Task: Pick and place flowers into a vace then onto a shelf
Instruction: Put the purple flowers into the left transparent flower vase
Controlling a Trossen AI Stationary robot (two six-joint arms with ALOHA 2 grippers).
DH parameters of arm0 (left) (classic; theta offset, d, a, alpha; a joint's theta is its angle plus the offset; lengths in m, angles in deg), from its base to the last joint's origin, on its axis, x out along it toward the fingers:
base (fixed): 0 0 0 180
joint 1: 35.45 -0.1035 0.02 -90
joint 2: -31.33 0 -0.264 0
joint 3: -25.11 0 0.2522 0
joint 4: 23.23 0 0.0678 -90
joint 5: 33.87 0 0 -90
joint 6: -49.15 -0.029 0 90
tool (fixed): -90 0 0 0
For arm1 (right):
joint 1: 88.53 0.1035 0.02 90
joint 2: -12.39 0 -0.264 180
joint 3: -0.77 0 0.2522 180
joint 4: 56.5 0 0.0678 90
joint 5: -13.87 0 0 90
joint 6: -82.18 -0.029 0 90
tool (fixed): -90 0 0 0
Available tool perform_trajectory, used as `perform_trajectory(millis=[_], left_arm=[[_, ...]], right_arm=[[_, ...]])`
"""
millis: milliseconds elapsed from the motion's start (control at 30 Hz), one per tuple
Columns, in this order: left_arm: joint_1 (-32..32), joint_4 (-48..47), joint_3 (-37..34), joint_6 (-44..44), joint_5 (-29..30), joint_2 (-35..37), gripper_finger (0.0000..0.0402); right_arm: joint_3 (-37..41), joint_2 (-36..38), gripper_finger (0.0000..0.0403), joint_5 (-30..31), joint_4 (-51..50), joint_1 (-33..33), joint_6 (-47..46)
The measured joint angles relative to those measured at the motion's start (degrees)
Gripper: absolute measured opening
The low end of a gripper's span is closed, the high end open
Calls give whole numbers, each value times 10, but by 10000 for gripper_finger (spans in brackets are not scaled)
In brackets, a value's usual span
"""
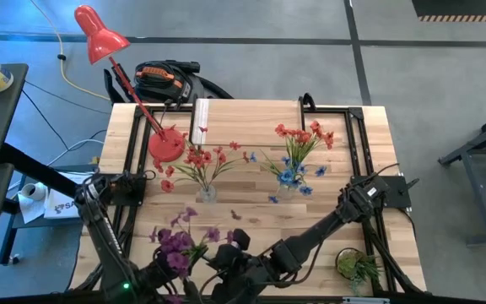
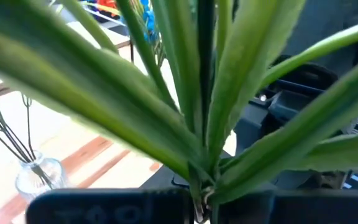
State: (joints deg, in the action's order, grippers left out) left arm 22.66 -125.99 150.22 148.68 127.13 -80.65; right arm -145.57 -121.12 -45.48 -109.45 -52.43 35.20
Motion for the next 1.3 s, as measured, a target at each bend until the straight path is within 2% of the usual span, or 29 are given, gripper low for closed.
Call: perform_trajectory(millis=[100, 267, 333, 400, 533, 700, 833, 1000, 1133, 1233, 1300], left_arm=[[0, -3, 0, -16, 0, 4, 46], [0, -3, 0, -49, -6, 20, 46], [0, -24, -1, -67, -1, 31, 47], [1, -25, 1, -72, 3, 42, 49], [0, -18, -1, -83, -1, 43, 46], [0, -15, 0, -102, -2, 50, 47], [-11, -13, 0, -143, -4, 51, 47], [-54, -11, 0, -277, 0, 53, 46], [-108, -10, -2, -381, -17, 54, 46], [-141, -10, -18, -383, -19, 60, 46], [-153, -10, -34, -315, -35, 86, 46]], right_arm=[[0, 0, 17, 17, 0, 2, -10], [0, 1, 19, -7, -21, 2, -40], [3, 0, 31, -41, -68, 7, -57], [5, -8, 57, -55, -77, 14, -75], [4, -2, 140, -61, -108, 17, -111], [5, -5, 245, -15, -160, 28, -146], [5, -3, 289, 9, -176, 48, -156], [5, -3, 293, 97, -211, 79, -199], [5, -3, 285, 105, -227, 100, -230], [5, -3, 278, 106, -227, 110, -249], [5, -3, 274, 106, -227, 114, -266]])
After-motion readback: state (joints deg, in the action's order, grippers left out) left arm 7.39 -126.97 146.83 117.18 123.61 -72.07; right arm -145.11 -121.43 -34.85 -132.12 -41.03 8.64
